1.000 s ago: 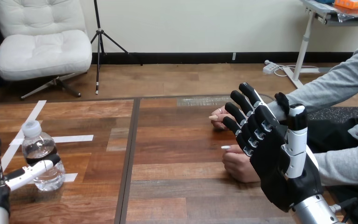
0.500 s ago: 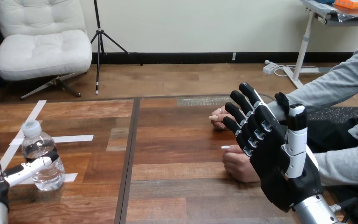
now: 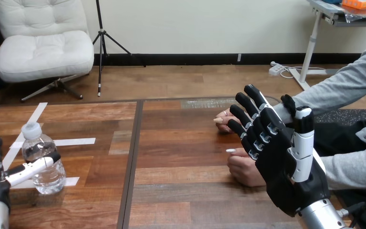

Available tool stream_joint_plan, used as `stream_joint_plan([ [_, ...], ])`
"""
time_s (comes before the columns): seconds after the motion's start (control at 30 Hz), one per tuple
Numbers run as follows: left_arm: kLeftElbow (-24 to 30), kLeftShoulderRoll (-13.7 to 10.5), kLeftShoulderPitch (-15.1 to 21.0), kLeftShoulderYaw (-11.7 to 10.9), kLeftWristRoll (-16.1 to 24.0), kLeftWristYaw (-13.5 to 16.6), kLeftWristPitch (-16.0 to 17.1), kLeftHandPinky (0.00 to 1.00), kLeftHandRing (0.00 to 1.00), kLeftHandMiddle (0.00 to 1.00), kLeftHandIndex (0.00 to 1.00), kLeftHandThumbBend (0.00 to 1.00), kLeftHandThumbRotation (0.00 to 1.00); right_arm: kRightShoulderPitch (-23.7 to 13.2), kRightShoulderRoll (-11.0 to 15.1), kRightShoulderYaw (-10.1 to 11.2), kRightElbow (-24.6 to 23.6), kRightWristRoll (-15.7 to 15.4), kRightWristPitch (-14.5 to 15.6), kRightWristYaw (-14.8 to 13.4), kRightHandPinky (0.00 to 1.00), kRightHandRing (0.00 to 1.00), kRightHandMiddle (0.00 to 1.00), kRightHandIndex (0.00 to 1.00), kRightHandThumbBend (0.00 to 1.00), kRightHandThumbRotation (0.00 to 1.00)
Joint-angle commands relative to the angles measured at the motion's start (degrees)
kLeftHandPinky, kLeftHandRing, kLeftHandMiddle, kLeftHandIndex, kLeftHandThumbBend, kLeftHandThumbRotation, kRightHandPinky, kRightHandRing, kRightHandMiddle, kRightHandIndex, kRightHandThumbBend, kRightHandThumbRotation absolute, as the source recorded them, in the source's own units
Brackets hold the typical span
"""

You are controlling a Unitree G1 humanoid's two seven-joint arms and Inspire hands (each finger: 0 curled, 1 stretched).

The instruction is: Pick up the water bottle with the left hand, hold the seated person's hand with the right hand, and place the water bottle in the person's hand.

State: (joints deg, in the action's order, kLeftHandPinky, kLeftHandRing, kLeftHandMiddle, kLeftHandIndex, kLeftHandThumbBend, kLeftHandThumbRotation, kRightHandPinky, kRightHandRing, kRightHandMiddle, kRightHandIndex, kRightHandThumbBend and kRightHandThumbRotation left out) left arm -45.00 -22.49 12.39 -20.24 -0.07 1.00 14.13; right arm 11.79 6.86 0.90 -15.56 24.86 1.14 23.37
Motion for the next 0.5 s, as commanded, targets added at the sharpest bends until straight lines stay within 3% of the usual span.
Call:
stream_joint_plan([
  [0.0,-2.3,-2.3,5.6,1.5,0.2,-0.5,-0.2,1.0,1.0,1.0,1.0,0.97,0.07,-2.7,0.0,0.5,-1.7,0.7,-0.7,0.5,1.0,1.0,1.0,1.0,0.88,1.0],
  [0.47,-7.2,-3.1,9.2,2.0,-0.6,-3.4,-0.5,1.0,1.0,1.0,1.0,0.96,0.11,-2.7,0.0,0.5,-1.8,0.7,-0.5,0.4,1.0,1.0,1.0,1.0,0.89,1.0],
])
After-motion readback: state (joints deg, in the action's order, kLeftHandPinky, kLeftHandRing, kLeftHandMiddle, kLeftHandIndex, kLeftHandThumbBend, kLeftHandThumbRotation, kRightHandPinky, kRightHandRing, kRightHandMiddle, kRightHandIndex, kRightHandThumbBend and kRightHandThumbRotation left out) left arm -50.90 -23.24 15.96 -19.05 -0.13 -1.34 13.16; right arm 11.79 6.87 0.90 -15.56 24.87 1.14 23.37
